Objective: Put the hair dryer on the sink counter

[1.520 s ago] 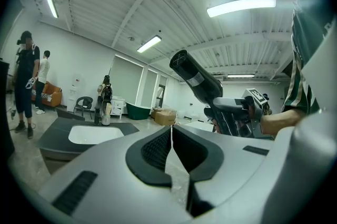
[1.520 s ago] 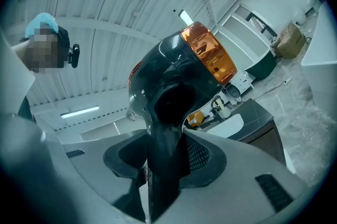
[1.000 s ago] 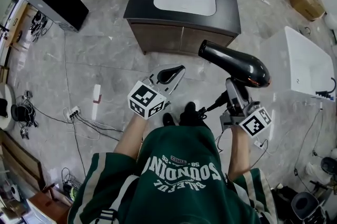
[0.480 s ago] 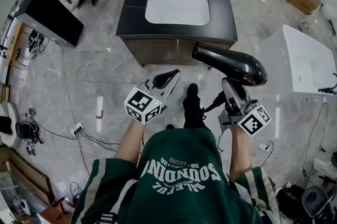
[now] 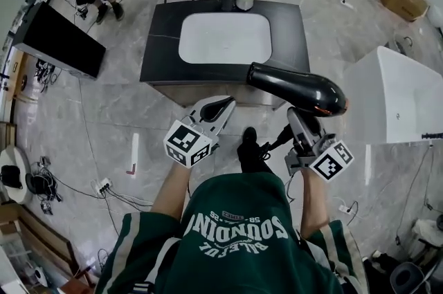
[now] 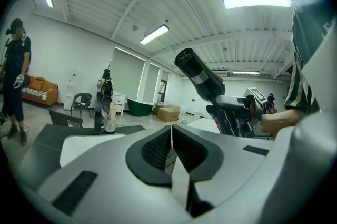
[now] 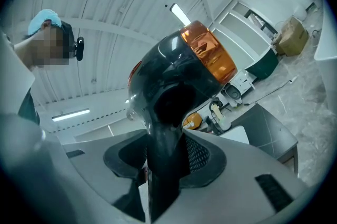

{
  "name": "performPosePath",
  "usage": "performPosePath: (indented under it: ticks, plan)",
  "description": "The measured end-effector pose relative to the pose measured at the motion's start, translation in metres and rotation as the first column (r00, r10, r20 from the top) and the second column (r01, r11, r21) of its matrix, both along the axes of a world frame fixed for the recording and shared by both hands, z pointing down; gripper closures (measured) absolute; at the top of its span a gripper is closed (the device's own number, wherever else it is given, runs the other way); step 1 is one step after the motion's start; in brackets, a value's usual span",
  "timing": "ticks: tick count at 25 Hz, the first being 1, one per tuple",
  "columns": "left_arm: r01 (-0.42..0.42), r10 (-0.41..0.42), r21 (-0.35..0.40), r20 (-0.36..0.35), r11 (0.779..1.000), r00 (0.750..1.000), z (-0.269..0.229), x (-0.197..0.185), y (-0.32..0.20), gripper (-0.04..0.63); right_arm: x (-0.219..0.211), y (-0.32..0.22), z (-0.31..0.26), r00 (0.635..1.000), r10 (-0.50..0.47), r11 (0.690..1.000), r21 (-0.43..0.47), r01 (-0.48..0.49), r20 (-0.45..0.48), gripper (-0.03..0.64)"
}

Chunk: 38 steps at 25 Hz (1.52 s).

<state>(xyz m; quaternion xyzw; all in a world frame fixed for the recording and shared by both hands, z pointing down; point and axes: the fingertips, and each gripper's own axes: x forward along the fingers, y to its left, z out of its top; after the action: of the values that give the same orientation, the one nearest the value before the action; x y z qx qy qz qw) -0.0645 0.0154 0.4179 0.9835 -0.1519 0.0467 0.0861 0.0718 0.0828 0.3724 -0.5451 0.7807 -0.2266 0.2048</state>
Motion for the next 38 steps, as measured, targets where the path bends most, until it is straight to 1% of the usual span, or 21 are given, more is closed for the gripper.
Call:
performPosePath:
  ticks: [5,9,14,18,23,28,38]
  plan:
    - [0.042,-0.042,-0.005,0.003,0.999,0.999,-0.006,0.042,-0.070,0.580,0.046,-0.075,-0.010,0.998,-0.060,0.998,0.001,0.060,0.001,0.433]
    - [0.081,-0.081,-0.012,0.007,0.997,0.997,-0.005,0.069,-0.121,0.580,0.072,-0.128,-0.014,0.993,-0.113,0.994,0.002,0.113,-0.017,0.433]
    - [0.118,-0.118,-0.010,0.001,0.993,0.993,-0.006,0.099,-0.164,0.580,0.100,-0.169,-0.015,0.988,-0.153,0.988,-0.003,0.153,-0.037,0.433]
    - [0.120,-0.120,-0.019,0.003,0.993,0.993,-0.007,0.115,-0.178,0.580,0.114,-0.187,-0.018,0.986,-0.161,0.987,-0.002,0.161,-0.033,0.433]
    - [0.106,-0.105,-0.027,0.014,0.994,0.994,-0.004,0.122,-0.187,0.580,0.122,-0.197,-0.014,0.989,-0.147,0.989,-0.008,0.147,-0.015,0.433]
    - [0.079,-0.079,-0.021,0.013,0.997,0.997,-0.005,0.122,-0.203,0.580,0.119,-0.211,-0.013,0.992,-0.127,0.992,-0.006,0.127,-0.011,0.433]
    - [0.017,-0.017,-0.019,-0.001,1.000,1.000,-0.008,0.109,-0.229,0.580,0.103,-0.233,-0.014,0.997,-0.074,0.997,-0.016,0.074,-0.024,0.433]
